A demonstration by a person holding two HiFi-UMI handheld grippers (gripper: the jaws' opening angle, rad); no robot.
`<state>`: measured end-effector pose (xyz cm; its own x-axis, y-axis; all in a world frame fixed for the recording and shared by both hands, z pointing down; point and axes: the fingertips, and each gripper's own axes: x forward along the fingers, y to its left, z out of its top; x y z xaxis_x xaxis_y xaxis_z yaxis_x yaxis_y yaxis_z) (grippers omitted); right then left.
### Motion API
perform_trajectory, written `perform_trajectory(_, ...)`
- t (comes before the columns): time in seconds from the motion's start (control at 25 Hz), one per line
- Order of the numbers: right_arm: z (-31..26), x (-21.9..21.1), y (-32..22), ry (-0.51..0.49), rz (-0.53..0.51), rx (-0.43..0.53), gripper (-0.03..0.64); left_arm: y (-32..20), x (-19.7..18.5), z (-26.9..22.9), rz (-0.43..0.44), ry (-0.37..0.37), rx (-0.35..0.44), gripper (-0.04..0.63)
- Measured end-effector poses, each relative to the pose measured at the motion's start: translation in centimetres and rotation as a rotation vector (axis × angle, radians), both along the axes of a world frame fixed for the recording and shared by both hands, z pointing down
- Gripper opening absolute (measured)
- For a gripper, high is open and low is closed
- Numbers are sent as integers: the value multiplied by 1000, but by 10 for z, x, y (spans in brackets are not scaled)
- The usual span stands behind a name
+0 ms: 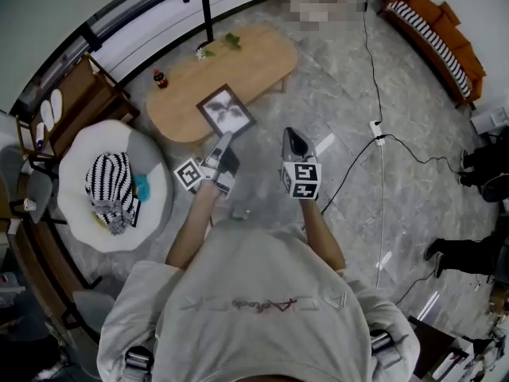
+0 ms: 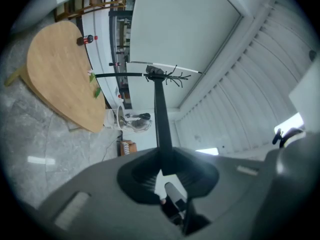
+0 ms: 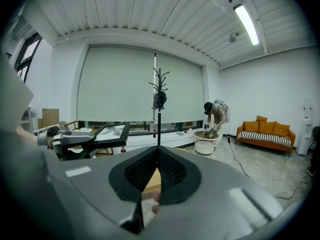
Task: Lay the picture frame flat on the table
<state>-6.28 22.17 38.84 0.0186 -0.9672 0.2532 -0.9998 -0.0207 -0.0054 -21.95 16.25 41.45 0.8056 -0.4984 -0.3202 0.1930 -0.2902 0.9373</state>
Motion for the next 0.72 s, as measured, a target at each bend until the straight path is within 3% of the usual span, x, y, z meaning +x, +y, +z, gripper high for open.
perform_trajectory(0.28,6,2,-39,-5,27,2,5,-44,6,4,29,0,-2,69)
perform_trajectory(0.72,15,6,-61,-15,44,-7,5,-73,14,7,56,-14,-4,69)
